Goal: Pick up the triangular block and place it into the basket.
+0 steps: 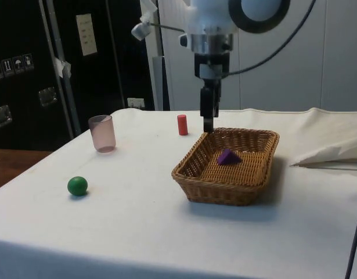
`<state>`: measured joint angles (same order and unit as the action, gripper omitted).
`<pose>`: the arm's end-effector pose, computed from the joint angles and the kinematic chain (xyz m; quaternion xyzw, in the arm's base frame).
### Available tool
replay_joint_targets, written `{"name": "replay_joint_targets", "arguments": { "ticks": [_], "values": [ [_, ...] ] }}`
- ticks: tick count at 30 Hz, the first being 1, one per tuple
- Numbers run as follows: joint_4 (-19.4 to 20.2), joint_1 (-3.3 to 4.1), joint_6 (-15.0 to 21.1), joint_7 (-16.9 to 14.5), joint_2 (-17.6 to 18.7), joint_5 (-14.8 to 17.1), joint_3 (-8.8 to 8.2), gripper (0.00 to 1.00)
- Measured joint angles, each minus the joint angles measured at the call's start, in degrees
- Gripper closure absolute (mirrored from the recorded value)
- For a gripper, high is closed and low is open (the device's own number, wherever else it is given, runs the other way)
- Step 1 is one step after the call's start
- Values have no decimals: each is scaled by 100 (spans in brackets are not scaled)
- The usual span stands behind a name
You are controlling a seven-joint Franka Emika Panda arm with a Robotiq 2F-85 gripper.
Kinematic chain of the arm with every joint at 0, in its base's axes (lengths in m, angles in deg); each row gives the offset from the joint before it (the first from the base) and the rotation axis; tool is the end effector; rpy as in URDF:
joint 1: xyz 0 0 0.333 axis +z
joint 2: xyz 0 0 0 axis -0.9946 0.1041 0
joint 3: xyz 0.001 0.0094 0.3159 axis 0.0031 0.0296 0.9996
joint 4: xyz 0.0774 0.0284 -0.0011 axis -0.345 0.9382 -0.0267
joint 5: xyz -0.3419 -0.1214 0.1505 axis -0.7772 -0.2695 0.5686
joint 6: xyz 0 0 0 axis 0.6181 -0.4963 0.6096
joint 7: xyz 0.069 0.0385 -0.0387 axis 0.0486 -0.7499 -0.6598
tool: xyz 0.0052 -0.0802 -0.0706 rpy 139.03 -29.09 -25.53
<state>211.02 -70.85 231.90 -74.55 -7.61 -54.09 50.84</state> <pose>0.4145 0.0079 0.2690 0.9975 0.0505 0.0436 0.0214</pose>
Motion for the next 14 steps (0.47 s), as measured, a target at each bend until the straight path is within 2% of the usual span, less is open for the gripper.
{"name": "replay_joint_targets", "arguments": {
  "ticks": [4,6,14],
  "values": [
    [-252,0,-281,6,-63,0,6,0],
    [-252,0,-281,6,-63,0,6,0],
    [-630,0,-722,6,-132,6,29,0]
  ]
}}
